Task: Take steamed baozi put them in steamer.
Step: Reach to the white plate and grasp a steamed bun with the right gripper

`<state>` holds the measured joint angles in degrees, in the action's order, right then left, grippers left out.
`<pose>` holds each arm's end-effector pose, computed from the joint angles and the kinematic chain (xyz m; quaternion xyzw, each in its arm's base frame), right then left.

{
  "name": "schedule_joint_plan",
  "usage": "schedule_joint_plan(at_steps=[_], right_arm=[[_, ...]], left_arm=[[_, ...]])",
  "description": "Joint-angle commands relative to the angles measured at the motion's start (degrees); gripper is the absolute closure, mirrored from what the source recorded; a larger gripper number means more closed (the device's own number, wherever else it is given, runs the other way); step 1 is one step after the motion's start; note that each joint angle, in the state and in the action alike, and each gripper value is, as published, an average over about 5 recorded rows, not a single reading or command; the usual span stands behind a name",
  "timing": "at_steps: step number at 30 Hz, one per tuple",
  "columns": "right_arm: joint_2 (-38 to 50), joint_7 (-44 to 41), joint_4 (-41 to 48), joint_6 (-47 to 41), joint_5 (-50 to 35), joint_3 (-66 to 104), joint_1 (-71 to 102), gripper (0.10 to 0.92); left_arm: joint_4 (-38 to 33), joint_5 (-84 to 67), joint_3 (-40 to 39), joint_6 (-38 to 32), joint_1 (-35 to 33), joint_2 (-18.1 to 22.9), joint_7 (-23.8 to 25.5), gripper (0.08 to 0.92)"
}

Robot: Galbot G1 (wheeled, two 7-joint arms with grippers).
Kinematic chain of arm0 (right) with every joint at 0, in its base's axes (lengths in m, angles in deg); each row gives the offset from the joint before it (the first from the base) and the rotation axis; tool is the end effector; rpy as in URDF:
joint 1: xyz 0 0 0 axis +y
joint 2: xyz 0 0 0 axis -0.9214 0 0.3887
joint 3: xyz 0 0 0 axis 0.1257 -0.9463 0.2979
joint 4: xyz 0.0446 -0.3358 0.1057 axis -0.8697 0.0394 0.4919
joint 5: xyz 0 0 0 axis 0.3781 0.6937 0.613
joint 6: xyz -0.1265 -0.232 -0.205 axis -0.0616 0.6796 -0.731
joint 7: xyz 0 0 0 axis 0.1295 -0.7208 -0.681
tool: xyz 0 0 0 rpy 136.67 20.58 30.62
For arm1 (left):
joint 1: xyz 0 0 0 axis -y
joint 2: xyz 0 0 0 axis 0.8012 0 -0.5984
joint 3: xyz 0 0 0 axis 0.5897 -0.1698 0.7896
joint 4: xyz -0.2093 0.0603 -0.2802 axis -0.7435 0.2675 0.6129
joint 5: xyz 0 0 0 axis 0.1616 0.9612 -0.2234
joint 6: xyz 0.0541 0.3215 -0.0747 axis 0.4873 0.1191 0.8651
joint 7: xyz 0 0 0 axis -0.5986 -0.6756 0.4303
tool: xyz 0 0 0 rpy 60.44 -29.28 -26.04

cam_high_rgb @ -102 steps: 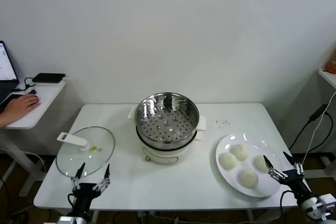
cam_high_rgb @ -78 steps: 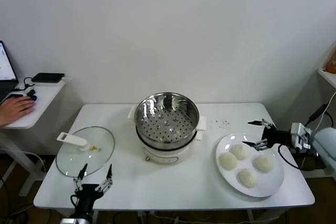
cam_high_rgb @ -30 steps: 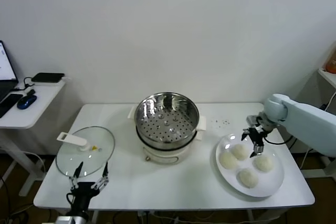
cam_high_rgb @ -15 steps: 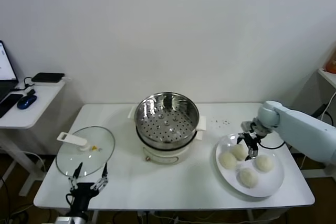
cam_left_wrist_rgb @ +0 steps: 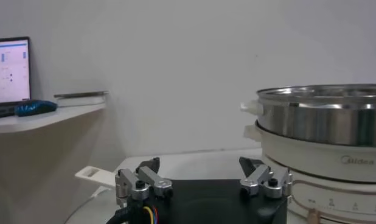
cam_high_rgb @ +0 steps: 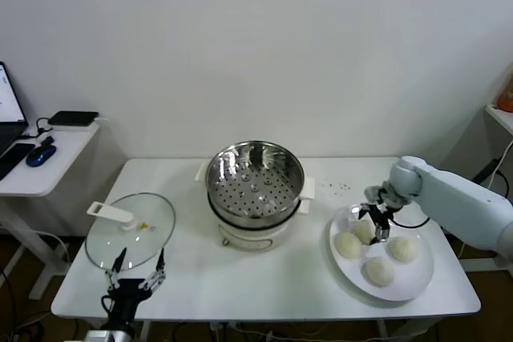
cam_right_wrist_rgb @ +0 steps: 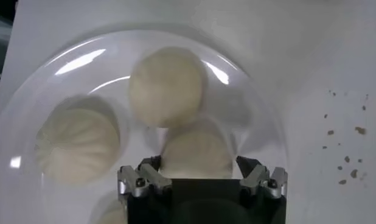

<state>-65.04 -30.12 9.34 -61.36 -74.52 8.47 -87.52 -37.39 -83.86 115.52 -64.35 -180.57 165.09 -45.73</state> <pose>0.5304 -0.1785 -0.2435 0.5474 -0.5021 0.5232 0.4176 0.1091 0.0720 -0.3564 0.0222 -0.9975 -0.0366 0.0565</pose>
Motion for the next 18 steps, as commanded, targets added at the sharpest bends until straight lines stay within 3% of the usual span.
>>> schedule_joint_plan(at_steps=[1,8,18], right_arm=[[-0.3,-0.1,0.6,0.0,0.3,0.7,0.4,0.277],[0.2,-0.4,0.0,-0.2,0.2,0.6,0.4,0.331],[2.7,-1.2,-4.5,0.3,-1.9,-1.9,-5.2,0.334]], left_arm=[[0.0,0.0,0.0,0.0,0.0,0.0,0.0,0.177],[0.0,-0.1,0.0,0.0,0.0,0.1,0.0,0.177],[-0.1,-0.3,0.1,-0.1,-0.2,0.0,0.0,0.177]])
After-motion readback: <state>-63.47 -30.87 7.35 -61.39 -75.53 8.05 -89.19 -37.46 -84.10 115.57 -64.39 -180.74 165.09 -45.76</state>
